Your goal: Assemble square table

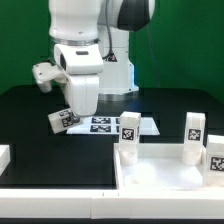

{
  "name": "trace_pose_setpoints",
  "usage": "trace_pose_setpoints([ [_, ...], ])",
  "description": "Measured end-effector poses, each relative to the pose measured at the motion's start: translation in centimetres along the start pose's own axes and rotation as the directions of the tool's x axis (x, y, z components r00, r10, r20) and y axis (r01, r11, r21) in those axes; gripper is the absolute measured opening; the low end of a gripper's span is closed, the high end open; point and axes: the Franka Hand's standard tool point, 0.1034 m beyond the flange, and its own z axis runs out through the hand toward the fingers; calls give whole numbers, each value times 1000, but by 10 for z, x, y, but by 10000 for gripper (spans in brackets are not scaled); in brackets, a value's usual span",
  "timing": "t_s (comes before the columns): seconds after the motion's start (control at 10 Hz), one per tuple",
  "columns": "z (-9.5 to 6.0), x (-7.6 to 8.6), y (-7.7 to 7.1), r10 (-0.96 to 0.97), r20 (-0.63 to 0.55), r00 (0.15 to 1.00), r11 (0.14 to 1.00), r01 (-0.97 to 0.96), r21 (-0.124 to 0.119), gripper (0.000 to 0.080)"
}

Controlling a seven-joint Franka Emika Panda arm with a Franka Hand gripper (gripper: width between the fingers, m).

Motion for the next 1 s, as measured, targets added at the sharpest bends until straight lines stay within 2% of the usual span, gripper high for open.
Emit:
trace_pose_setpoints([
  [0.1,1,-3,2,-137,5,990,990,137,25,284],
  [0.5,2,-14,-7,-390,21,920,919,388,69,284],
  [0.6,4,-17,-8,-488,12,873,870,486,81,284],
  [0.8,9,-15,-4,-581,-7,814,809,579,104,284],
  [1.0,17,-11,3,-641,-22,767,757,637,147,285],
])
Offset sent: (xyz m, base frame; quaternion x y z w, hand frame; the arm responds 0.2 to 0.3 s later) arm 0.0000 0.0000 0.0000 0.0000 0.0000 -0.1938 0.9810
